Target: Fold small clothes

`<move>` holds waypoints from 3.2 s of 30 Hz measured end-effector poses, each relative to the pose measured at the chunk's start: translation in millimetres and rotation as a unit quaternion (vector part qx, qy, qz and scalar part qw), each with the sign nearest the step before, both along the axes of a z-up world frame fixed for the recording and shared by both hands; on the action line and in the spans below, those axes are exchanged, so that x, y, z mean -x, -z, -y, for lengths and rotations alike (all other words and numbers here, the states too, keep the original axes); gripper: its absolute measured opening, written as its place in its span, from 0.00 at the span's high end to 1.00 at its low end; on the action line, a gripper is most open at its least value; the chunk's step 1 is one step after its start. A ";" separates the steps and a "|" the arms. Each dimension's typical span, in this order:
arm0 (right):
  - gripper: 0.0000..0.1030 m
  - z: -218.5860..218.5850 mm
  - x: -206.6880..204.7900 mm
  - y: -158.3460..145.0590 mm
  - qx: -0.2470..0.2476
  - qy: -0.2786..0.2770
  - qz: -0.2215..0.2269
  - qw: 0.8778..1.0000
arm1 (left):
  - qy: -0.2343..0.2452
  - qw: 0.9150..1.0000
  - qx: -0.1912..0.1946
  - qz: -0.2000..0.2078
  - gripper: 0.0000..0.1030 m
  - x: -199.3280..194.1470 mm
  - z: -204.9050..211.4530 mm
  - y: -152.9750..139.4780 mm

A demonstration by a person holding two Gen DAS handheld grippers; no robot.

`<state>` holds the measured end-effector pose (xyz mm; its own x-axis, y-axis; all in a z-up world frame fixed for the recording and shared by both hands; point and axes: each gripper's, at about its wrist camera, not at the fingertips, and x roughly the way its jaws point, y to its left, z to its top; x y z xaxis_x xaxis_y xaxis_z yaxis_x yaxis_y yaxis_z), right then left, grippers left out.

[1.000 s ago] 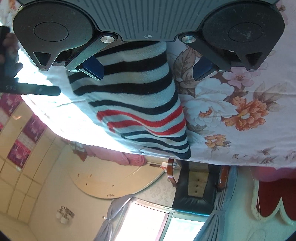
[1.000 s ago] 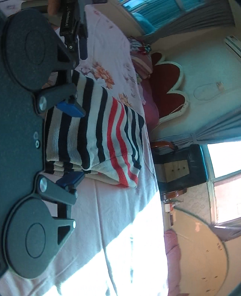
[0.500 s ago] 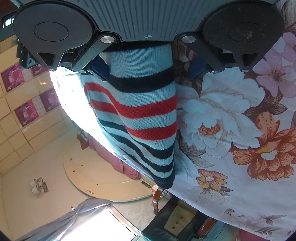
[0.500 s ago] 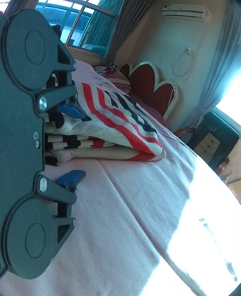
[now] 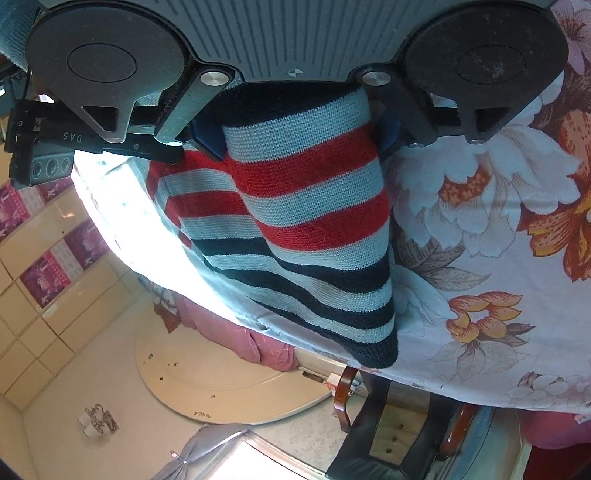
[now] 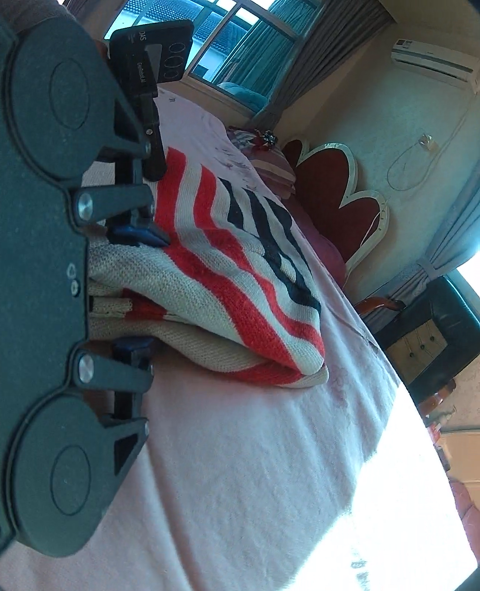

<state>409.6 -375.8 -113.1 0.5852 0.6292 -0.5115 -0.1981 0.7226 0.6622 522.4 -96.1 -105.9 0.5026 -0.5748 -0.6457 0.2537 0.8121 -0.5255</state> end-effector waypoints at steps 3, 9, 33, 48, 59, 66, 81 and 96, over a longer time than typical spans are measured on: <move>0.57 -1.7 4.4 -1.7 0.008 -0.001 0.011 1.000 | -0.002 1.000 0.001 0.000 0.42 0.5 -1.2 -2.7; 0.63 0.8 12.5 -10.1 0.007 0.004 0.015 1.000 | -0.011 1.000 -0.006 0.025 0.51 10.8 6.6 -18.1; 0.65 -48.2 59.1 -95.0 0.043 0.018 0.090 0.995 | 0.023 0.993 0.016 0.110 0.52 67.4 -32.3 -94.4; 0.65 -205.3 61.2 -108.5 0.050 -0.017 0.095 0.994 | -0.005 0.994 -0.001 0.106 0.52 98.0 -210.0 -96.8; 0.65 -315.9 55.3 -84.8 0.039 -0.059 0.076 0.995 | -0.040 0.996 -0.019 0.076 0.52 106.5 -317.4 -67.5; 0.65 -354.0 54.8 -70.1 0.043 -0.065 0.061 0.995 | -0.044 0.997 -0.017 0.058 0.52 104.9 -344.2 -42.7; 0.65 -342.2 48.1 -24.8 0.030 -0.039 0.002 0.999 | -0.053 0.998 0.009 0.036 0.50 98.7 -350.3 3.8; 0.33 -335.2 51.6 -26.6 0.052 -0.033 0.005 0.998 | -0.096 0.992 -0.051 0.062 0.05 115.0 -357.3 -3.9</move>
<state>358.0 -40.6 -86.5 0.5496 0.6099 -0.5709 -0.2533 0.7729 0.5818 407.4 261.2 -102.0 0.6761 -0.3959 -0.6214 0.1470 0.8989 -0.4127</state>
